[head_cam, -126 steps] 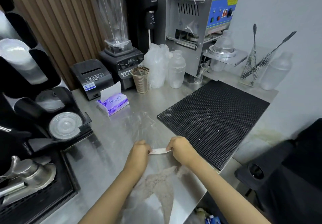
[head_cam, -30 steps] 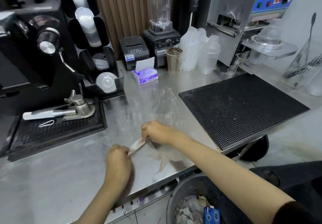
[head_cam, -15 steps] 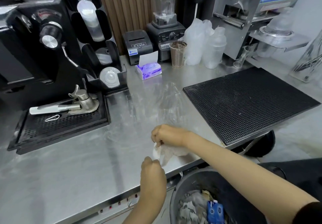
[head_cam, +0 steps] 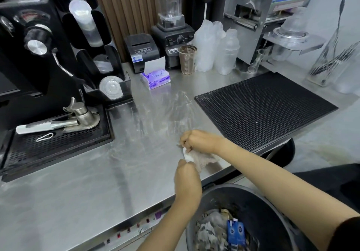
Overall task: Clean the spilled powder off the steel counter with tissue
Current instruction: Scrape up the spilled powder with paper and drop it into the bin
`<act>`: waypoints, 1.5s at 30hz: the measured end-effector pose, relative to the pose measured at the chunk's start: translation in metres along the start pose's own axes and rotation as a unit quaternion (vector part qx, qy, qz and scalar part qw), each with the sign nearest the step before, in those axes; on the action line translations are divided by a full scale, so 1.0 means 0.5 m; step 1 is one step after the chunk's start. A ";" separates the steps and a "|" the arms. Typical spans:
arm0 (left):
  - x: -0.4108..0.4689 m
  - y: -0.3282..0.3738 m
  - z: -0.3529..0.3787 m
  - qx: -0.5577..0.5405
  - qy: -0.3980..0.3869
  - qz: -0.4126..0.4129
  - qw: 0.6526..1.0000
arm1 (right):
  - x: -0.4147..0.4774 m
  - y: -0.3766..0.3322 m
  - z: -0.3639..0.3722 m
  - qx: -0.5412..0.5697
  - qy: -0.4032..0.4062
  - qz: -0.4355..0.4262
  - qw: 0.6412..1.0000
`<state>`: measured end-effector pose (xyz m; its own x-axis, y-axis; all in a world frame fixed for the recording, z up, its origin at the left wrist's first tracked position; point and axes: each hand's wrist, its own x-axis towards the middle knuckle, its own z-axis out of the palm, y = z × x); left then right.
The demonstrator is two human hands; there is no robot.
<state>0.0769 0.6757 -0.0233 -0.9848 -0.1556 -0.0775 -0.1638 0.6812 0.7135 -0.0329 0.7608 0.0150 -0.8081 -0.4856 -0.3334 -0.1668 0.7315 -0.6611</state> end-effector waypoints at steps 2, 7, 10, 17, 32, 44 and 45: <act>0.012 -0.005 -0.023 -0.012 0.028 -0.005 1.000 | 0.001 -0.005 -0.008 -0.030 0.034 -0.024 0.999; 0.041 -0.047 -0.102 -0.051 0.071 0.010 0.996 | 0.030 -0.030 -0.019 -0.187 0.077 -0.138 0.970; 0.067 -0.069 -0.121 -0.073 0.051 -0.028 0.996 | 0.052 -0.040 -0.009 -0.225 0.052 -0.139 0.963; 0.098 -0.076 -0.108 -0.038 0.022 -0.034 0.998 | 0.068 -0.033 0.010 -0.158 0.050 -0.048 0.985; -0.020 0.007 -0.024 -0.020 -0.045 -0.072 0.996 | -0.064 0.042 0.011 -0.168 0.060 -0.084 0.980; -0.112 0.032 0.063 0.061 -0.126 0.221 0.965 | -0.264 0.177 -0.033 -0.202 0.109 -0.090 0.969; -0.104 0.031 0.054 0.055 -0.121 0.203 0.970 | -0.257 0.170 -0.031 -0.194 0.115 -0.084 0.971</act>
<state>0.1241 0.7139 -0.0271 -0.9524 0.3039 0.0236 0.2474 0.7254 0.6423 0.0481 0.8928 0.0123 -0.8489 -0.5259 -0.0538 -0.4707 0.7982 -0.3759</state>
